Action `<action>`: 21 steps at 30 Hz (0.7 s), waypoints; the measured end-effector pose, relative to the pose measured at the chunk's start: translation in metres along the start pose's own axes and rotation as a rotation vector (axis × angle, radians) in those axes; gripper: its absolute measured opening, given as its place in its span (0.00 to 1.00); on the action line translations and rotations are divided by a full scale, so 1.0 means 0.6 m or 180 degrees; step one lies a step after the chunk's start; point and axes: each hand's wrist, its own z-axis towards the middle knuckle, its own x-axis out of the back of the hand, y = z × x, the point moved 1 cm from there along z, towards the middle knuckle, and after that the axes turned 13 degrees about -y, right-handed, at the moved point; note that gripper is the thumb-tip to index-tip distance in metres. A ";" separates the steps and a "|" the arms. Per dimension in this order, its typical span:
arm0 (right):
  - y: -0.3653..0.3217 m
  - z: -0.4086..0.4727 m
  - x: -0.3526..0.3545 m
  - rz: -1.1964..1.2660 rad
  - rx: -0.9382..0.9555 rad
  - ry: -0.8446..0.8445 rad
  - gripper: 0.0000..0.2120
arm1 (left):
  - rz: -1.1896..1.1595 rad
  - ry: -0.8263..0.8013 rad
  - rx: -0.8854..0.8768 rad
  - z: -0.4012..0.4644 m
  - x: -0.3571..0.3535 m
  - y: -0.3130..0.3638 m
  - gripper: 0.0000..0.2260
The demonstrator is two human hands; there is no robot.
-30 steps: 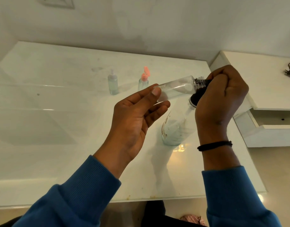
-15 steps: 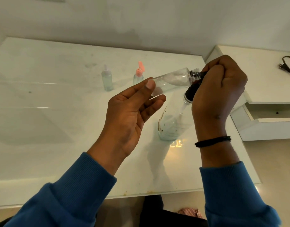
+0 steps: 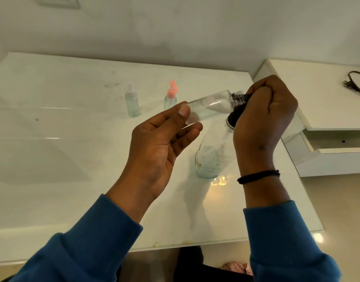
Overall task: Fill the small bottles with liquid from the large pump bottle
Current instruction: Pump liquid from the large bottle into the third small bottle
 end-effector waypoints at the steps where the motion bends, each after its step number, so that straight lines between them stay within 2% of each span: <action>1: -0.003 0.002 0.003 -0.0070 0.0015 0.0007 0.11 | 0.0007 -0.0012 0.0005 0.000 0.000 -0.001 0.21; 4: -0.006 0.005 0.007 -0.0181 0.0055 0.0022 0.11 | 0.0026 -0.0044 0.0008 0.001 -0.002 -0.002 0.20; 8: 0.003 0.000 -0.001 0.0043 -0.0019 -0.0014 0.11 | -0.0002 0.0002 0.0004 0.001 0.000 -0.002 0.20; 13: -0.006 0.006 0.007 -0.0173 0.0023 0.0016 0.11 | 0.0002 -0.0029 0.0008 0.000 -0.002 -0.002 0.20; 17: -0.001 -0.002 -0.002 0.0141 -0.0030 0.0021 0.11 | -0.0022 0.0008 -0.0011 0.001 0.000 -0.001 0.21; 21: -0.004 0.004 0.005 -0.0041 -0.0018 -0.0012 0.12 | -0.0013 -0.0028 0.0007 0.000 -0.002 -0.001 0.21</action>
